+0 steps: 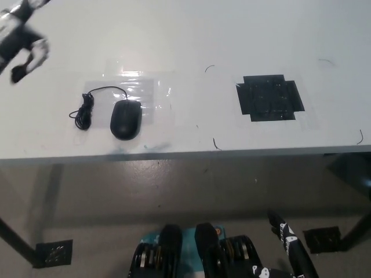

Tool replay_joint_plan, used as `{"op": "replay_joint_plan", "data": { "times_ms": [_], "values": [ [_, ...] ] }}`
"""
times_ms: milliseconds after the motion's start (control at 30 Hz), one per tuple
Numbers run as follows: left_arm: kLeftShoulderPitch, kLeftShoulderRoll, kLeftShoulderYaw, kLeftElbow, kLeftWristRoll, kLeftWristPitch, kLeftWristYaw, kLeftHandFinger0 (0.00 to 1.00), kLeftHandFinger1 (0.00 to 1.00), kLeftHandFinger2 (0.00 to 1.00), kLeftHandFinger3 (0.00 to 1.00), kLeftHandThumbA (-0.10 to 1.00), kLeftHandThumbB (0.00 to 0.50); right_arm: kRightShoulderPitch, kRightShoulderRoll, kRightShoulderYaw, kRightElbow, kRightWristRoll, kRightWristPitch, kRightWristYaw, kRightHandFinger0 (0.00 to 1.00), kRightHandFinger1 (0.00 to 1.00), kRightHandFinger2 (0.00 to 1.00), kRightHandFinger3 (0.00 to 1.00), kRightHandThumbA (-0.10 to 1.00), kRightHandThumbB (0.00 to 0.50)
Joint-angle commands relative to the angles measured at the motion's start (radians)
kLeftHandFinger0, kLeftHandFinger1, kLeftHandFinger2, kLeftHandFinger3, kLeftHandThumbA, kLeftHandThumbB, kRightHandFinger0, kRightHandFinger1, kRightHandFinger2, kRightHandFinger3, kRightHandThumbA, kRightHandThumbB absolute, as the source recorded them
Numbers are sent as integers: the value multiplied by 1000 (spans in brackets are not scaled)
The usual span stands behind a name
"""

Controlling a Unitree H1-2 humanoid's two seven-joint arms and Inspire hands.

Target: The robot uses left hand to click on the left button of the black mouse, which is placed on the left area of the table

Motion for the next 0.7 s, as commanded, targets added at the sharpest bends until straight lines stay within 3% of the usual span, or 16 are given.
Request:
{"op": "replay_joint_plan", "data": {
  "times_ms": [0,67,167,333,433,533,633,667],
  "values": [
    [-221,134,-165,197,-27,215,-218,0,0,0,1000,1000,285,-12,-17,-9,-24,2,-73,0,1000,1000,1000,1000,1000,139],
    [-275,147,-240,287,20,215,-269,0,0,0,1000,1000,376,-17,-16,-9,-20,9,-73,3,997,1000,1000,1000,1000,147],
    [-351,144,-337,437,-9,215,-302,0,0,1,1000,1000,395,-17,-17,-9,-24,8,-73,2,986,1000,1000,1000,1000,142],
    [-448,115,-431,612,78,215,-357,0,0,68,1000,1000,343,-22,-19,-9,-25,3,-73,0,1000,1000,1000,1000,1000,149],
    [-513,86,-498,711,169,215,-400,0,0,177,1000,1000,376,-22,-19,-10,-28,-1,-73,-2,1000,1000,1000,1000,1000,154],
    [-552,50,-527,793,224,215,-409,0,0,173,1000,1000,390,-24,-18,-10,-28,-4,-73,-5,989,1000,1000,1000,1000,139],
    [-575,21,-547,851,267,211,-426,0,0,136,1000,1000,367,-21,-22,-9,-35,-7,-73,-6,984,1000,1000,1000,1000,142],
    [-584,9,-557,874,284,207,-428,0,0,137,1000,1000,338,-21,-22,-11,-36,-5,-73,-5,982,1000,1000,1000,1000,141]
  ]
}}
